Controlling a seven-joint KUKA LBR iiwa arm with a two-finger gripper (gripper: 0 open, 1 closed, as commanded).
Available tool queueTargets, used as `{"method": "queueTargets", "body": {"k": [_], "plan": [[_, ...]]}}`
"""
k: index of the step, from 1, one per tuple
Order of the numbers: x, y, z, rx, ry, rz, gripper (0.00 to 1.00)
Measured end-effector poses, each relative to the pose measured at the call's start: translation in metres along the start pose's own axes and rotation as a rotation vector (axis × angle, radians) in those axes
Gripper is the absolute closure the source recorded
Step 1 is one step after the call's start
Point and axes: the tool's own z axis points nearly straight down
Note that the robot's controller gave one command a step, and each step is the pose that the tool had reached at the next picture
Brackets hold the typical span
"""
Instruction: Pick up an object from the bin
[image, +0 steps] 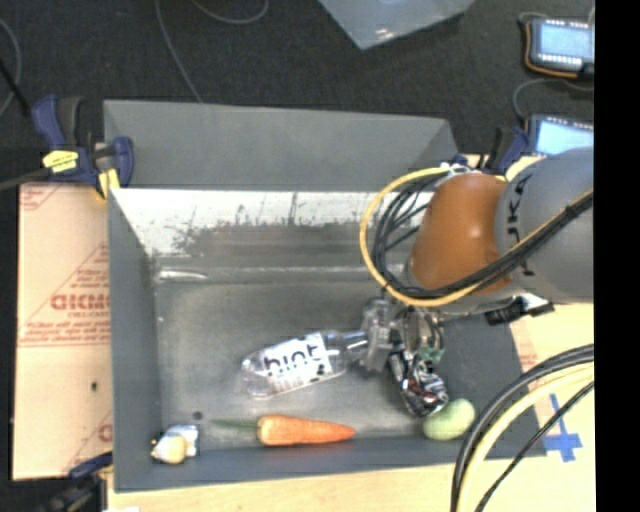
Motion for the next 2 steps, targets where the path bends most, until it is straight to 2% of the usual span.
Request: {"method": "queueTargets", "body": {"k": [2], "plan": [[-0.0008,-0.0002,-0.0094,0.000,-0.003,-0.002,1.00]]}}
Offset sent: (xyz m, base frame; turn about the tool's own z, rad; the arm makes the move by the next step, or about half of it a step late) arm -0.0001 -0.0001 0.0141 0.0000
